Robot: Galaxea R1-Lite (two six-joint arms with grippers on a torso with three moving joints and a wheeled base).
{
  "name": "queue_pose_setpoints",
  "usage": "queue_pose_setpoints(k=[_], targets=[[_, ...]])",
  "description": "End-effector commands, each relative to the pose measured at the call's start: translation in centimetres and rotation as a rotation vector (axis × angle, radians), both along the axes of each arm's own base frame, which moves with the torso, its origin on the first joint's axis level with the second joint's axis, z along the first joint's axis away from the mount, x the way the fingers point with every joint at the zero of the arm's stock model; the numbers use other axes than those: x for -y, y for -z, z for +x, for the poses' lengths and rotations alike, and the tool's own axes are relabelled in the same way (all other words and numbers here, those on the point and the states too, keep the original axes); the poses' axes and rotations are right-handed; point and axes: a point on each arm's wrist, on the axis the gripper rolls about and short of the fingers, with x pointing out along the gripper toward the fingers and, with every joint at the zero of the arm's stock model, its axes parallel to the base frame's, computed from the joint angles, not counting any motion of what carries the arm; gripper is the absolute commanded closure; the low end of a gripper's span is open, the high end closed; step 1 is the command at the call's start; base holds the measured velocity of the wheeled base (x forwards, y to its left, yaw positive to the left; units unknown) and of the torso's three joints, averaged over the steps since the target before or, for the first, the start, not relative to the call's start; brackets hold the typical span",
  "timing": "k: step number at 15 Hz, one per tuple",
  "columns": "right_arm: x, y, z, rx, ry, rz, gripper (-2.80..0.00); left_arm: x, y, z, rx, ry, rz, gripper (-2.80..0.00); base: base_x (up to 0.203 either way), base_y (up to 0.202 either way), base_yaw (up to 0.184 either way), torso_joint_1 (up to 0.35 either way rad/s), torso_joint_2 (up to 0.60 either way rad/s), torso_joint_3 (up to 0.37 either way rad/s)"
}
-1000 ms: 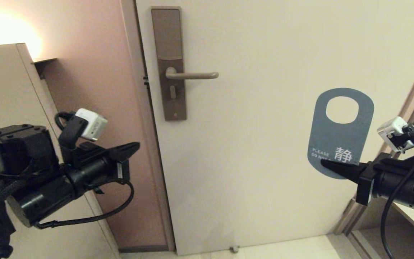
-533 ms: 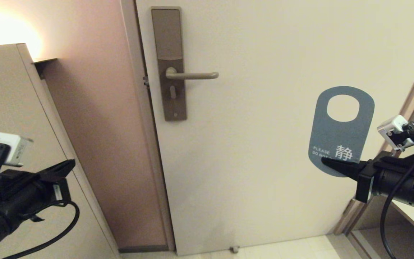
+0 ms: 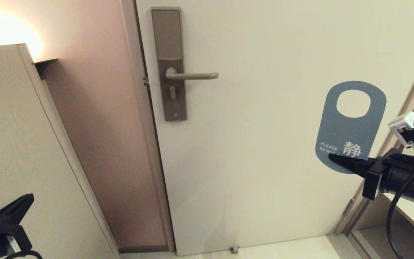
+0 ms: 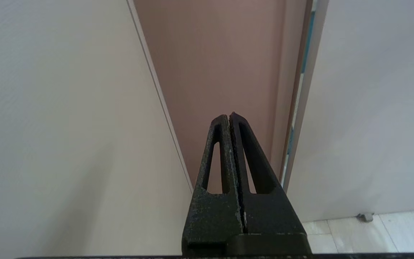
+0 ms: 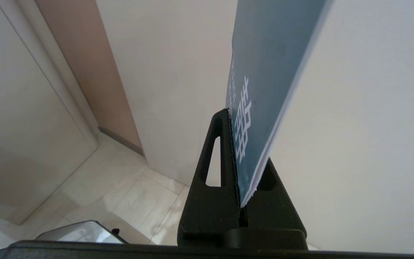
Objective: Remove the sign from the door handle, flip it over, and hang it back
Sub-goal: Hang the sign back with the other side facing out
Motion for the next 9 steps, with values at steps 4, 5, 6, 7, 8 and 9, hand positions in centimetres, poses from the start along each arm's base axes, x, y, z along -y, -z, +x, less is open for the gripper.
queue_pose_setpoints(k=[4,5,6,7,8,9], targets=[[0.1,-0.2,-0.1,0.012,0.000,0.001,0.00,0.0,0.8,-5.3,0.067,0.000,-0.002,0.00,0.000,0.000,0.000,0.000,0.00,0.000],[0.1,-0.2,-0.1,0.011,0.000,0.001,0.00,0.1,1.5,-6.4,0.059,0.004,-0.003,0.00,0.000,0.000,0.000,0.000,0.00,0.000],[0.1,-0.2,-0.1,0.010,0.000,0.001,0.00,0.1,2.1,-7.3,0.051,0.009,-0.003,0.00,0.000,0.000,0.000,0.000,0.00,0.000],[0.1,-0.1,-0.1,0.008,0.000,-0.001,0.00,0.1,2.8,-8.3,0.050,0.016,-0.004,0.00,0.000,0.000,0.000,0.000,0.00,0.000],[0.1,-0.1,0.0,0.007,0.002,0.000,0.00,0.1,3.5,-9.2,0.059,0.027,-0.005,0.00,0.000,0.000,0.000,0.000,0.00,0.000],[0.1,0.0,0.0,0.004,0.000,0.000,0.00,0.2,4.1,-10.0,0.071,0.049,-0.006,0.00,0.000,0.000,0.000,0.000,0.00,0.000]])
